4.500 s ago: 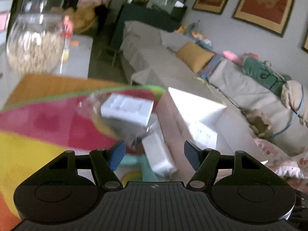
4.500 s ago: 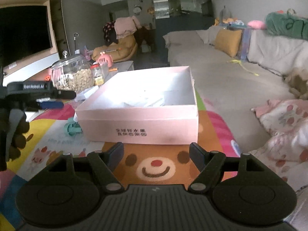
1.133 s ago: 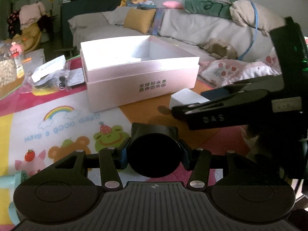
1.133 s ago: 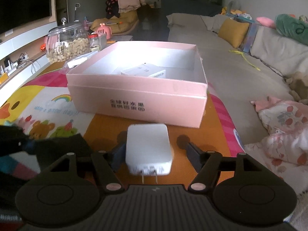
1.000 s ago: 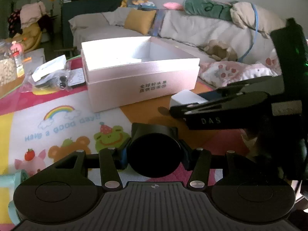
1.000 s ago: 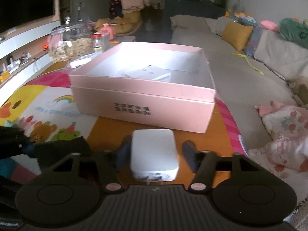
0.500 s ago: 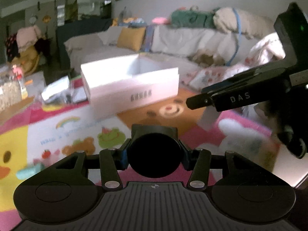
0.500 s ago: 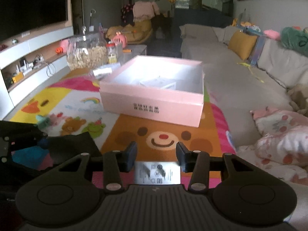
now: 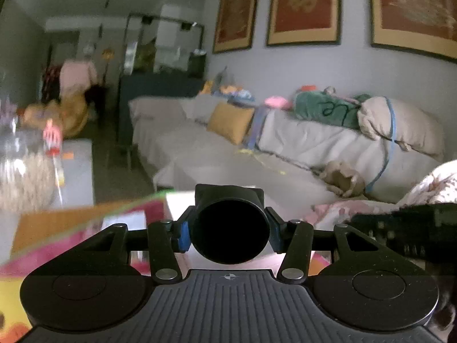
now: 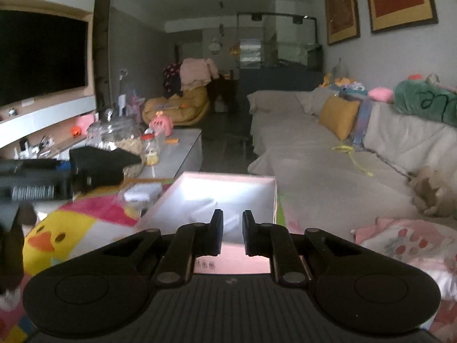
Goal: Organize rigid objects
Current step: 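Lower the white charger and black cup into the pink box and open both tools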
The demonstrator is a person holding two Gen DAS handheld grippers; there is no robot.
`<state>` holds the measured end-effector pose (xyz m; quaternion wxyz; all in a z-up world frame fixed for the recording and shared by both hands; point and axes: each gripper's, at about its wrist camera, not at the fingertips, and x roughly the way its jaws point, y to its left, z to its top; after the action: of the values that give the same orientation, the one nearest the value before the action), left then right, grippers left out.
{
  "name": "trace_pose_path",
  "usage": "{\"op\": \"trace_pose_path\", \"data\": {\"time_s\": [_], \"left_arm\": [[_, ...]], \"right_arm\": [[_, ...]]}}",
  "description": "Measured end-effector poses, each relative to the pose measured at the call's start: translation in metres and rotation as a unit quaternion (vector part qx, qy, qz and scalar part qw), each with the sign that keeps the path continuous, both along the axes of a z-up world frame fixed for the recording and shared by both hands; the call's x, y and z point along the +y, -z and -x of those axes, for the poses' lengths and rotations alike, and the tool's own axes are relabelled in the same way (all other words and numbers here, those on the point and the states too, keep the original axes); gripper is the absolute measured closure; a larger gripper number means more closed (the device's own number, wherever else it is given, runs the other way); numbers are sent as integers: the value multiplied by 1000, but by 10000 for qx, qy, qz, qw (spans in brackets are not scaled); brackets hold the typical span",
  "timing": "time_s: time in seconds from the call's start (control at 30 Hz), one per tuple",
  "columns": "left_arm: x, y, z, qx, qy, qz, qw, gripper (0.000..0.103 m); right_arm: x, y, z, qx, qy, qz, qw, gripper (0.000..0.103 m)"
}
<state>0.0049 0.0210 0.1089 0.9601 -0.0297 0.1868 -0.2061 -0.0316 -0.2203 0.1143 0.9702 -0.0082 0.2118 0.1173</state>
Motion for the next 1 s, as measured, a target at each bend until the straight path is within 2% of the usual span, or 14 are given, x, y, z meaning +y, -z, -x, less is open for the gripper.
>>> {"op": "trace_pose_path", "data": {"time_s": [0.03,0.1,0.23,0.4,0.53,0.7,0.8,1.0], "left_arm": [[1,6,1,90,3,-10,10000,48],[2,21,5,319,43,-50,9995,48],[7,56,14,847,81,-16,9964,48],[7,78,25,1164,122,-94,9931,48],[4,89,29,1339,189,-114,9908,48],[-3,98,31,1527,169,-188,9879,48],[-7,104,31,1716,22,-372,9845,48],[-16,108,45,1326,155,-860,9873,48]], "right_arm": [[-2,6,2,85,-51,35,9999,57],[-2,24,6,250,-62,147,9996,37],[1,56,4,737,-8,332,9967,37],[9,90,1,1229,23,448,9914,36],[10,94,-3,1222,106,431,9915,30],[13,96,-17,1252,270,508,9905,28],[15,101,-23,1248,361,651,9894,28],[11,108,-28,1354,289,614,9885,29]]}}
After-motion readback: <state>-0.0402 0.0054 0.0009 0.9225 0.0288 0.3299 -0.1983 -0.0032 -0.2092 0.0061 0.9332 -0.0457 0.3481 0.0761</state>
